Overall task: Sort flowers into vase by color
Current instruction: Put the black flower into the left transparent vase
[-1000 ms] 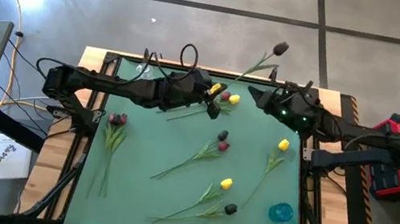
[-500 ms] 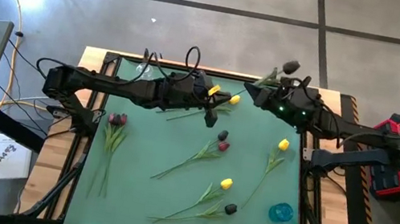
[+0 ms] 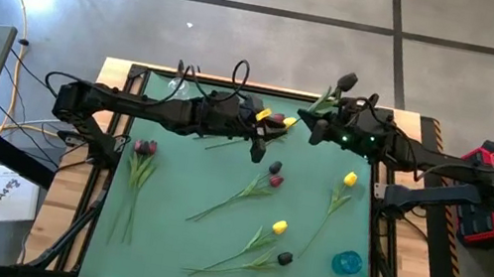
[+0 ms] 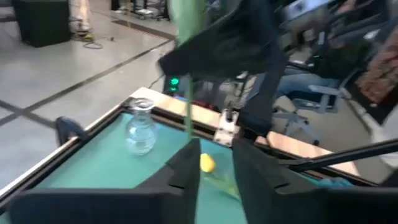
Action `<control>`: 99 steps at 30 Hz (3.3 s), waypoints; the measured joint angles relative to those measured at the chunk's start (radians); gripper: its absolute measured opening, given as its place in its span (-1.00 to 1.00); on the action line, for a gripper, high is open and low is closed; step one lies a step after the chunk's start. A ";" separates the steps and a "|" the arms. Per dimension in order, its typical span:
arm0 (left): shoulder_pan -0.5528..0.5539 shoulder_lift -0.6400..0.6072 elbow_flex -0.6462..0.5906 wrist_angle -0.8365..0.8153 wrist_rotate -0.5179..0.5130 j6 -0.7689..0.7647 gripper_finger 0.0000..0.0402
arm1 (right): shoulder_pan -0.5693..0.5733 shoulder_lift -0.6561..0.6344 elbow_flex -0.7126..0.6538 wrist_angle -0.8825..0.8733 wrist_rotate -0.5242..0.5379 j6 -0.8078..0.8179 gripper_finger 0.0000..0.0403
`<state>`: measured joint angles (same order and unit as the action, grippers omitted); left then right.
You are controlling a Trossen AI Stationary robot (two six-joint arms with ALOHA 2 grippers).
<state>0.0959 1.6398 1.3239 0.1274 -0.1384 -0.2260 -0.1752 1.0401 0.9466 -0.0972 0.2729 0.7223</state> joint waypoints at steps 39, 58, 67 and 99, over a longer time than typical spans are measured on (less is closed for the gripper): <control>0.068 0.070 0.000 0.245 0.425 -0.168 -0.62 | 0.012 0.016 0.000 0.124 -0.353 -0.278 -1.00; 0.108 0.063 -0.001 0.233 0.347 -0.049 -0.99 | 0.023 -0.001 0.000 0.086 -0.315 -0.314 -0.69; 0.177 -0.011 -0.001 0.156 0.163 0.022 -1.00 | 0.019 -0.110 0.000 -0.117 -0.105 -0.149 -0.40; 0.695 -0.570 -0.661 0.289 0.037 0.213 -1.00 | 0.097 0.094 0.000 -0.122 0.003 -0.099 -0.61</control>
<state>0.7913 1.0696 0.6631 0.4168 -0.1015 -0.0128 -0.0784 1.1337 0.9470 -0.2192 0.2760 0.6231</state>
